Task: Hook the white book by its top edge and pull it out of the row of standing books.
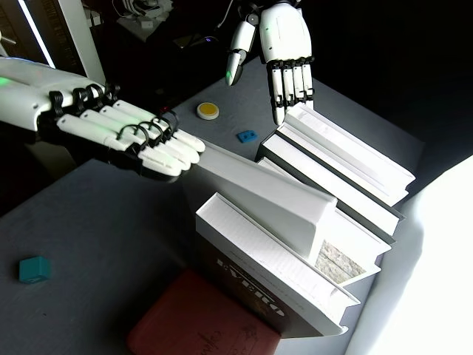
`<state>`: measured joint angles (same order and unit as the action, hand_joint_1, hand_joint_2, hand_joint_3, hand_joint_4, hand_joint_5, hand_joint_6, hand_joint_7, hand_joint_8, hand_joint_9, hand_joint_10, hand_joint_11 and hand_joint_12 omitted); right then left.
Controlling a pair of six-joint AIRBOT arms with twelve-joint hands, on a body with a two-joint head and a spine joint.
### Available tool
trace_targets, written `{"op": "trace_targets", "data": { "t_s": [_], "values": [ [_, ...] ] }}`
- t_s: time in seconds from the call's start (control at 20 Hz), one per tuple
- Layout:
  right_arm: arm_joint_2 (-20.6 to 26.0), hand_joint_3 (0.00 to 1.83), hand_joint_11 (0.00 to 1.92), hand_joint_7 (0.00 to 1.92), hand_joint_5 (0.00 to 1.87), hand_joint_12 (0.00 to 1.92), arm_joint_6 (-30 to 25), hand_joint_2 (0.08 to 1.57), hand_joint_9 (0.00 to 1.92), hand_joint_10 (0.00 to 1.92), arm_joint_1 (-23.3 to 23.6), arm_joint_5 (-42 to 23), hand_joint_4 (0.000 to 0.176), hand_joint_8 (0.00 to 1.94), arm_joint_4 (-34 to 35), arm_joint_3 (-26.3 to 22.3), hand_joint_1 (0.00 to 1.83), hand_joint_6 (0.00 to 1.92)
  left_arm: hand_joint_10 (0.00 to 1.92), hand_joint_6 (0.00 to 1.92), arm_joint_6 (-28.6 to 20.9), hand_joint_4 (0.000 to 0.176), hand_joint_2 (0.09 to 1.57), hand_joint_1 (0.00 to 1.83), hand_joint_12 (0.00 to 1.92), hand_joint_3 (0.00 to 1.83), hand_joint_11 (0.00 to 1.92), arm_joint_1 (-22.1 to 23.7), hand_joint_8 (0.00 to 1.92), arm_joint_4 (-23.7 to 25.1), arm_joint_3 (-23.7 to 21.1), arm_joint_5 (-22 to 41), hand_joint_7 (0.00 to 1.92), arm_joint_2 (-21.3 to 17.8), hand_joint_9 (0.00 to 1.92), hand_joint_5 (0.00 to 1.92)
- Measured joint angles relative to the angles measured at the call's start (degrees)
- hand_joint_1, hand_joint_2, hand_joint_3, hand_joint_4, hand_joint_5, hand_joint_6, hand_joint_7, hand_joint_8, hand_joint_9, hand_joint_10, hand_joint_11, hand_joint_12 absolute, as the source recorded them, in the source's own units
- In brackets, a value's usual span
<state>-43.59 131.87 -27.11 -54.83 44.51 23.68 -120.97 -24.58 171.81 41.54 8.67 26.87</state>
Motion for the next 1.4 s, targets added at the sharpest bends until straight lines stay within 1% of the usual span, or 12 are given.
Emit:
{"op": "trace_targets", "data": {
  "t_s": [0.35, 0.5, 0.7, 0.8, 0.95, 1.05, 1.25, 1.4],
  "values": [
    [2.5, 0.0, 0.0, 0.09, 0.12, 0.0, 2.5, 1.3, 0.05, 0.0, -3.3, -2.5, 0.0, 0.0, 0.6, -4.4, 0.01, 0.0, 0.01, 0.01, 0.0, 0.0, 1.23, 0.0, 0.01, 0.0, 0.01, 0.0, 0.01, 0.0, 0.0, 0.3, 0.07, 0.0, 0.02, 0.06],
    [3.1, 0.0, 0.0, 0.08, 0.11, 0.0, 3.5, 1.3, 0.04, 0.0, -4.0, -3.0, 0.0, 0.0, 0.9, -6.0, 0.0, 0.0, 0.01, 0.0, 0.0, 0.0, 1.23, 0.0, 0.0, 0.0, 0.01, 0.0, 0.01, 0.0, 0.1, 0.3, 0.07, 0.0, 0.02, 0.06],
    [3.3, 0.0, 0.01, 0.11, 0.14, 0.01, 5.6, 1.31, 0.07, 0.01, -4.6, -3.9, 0.0, 0.01, 3.1, -6.7, 0.0, 0.01, 0.0, 0.0, 0.0, 0.0, 1.24, 0.0, 0.0, 0.01, 0.0, 0.0, 0.0, 0.0, 0.5, 0.4, 0.06, 0.0, 0.01, 0.04],
    [3.6, 0.0, 0.01, 0.11, 0.13, 0.01, 6.0, 1.31, 0.07, 0.01, -5.8, -4.3, 0.0, 0.01, 3.1, -7.5, 0.01, 0.0, 0.0, 0.0, 0.0, 0.0, 1.24, 0.0, 0.0, 0.0, 0.0, 0.0, 0.0, 0.0, 0.5, 0.4, 0.05, 0.0, 0.0, 0.04],
    [3.7, 0.0, 0.02, 0.12, 0.14, 0.02, 6.4, 1.3, 0.08, 0.01, -6.4, -4.5, 0.0, 0.01, 3.3, -8.0, 0.03, 0.01, 0.0, 0.01, 0.0, 0.0, 1.23, 0.0, 0.0, 0.0, 0.01, 0.0, 0.0, 0.0, 0.5, 0.4, 0.06, 0.0, 0.01, 0.06],
    [3.7, 0.0, 0.0, 0.1, 0.12, 0.01, 7.0, 1.3, 0.06, 0.0, -6.5, -4.0, 0.0, 0.0, 5.2, -7.9, 0.01, 0.0, 0.0, 0.0, 0.0, 0.0, 1.24, 0.0, 0.01, 0.0, 0.01, 0.0, 0.0, 0.0, 0.5, 0.6, 0.06, 0.0, 0.02, 0.05],
    [3.7, 0.0, 0.01, 0.11, 0.13, 0.03, 8.2, 1.3, 0.07, 0.0, -8.3, -1.9, 0.0, 0.0, 9.4, -8.1, 0.03, 0.0, 0.0, 0.0, 0.0, 0.0, 1.24, 0.0, 0.0, 0.0, 0.0, 0.0, 0.0, 0.0, 0.5, 0.7, 0.05, 0.0, 0.01, 0.05],
    [3.8, 0.0, 0.02, 0.12, 0.14, 0.04, 8.3, 1.3, 0.08, 0.01, -8.3, -2.3, 0.0, 0.0, 7.2, -8.6, 0.02, 0.0, 0.0, 0.0, 0.0, 0.0, 1.25, 0.0, 0.0, 0.01, 0.0, 0.0, 0.0, 0.0, 0.5, 0.7, 0.06, 0.0, 0.01, 0.06]
  ]
}}
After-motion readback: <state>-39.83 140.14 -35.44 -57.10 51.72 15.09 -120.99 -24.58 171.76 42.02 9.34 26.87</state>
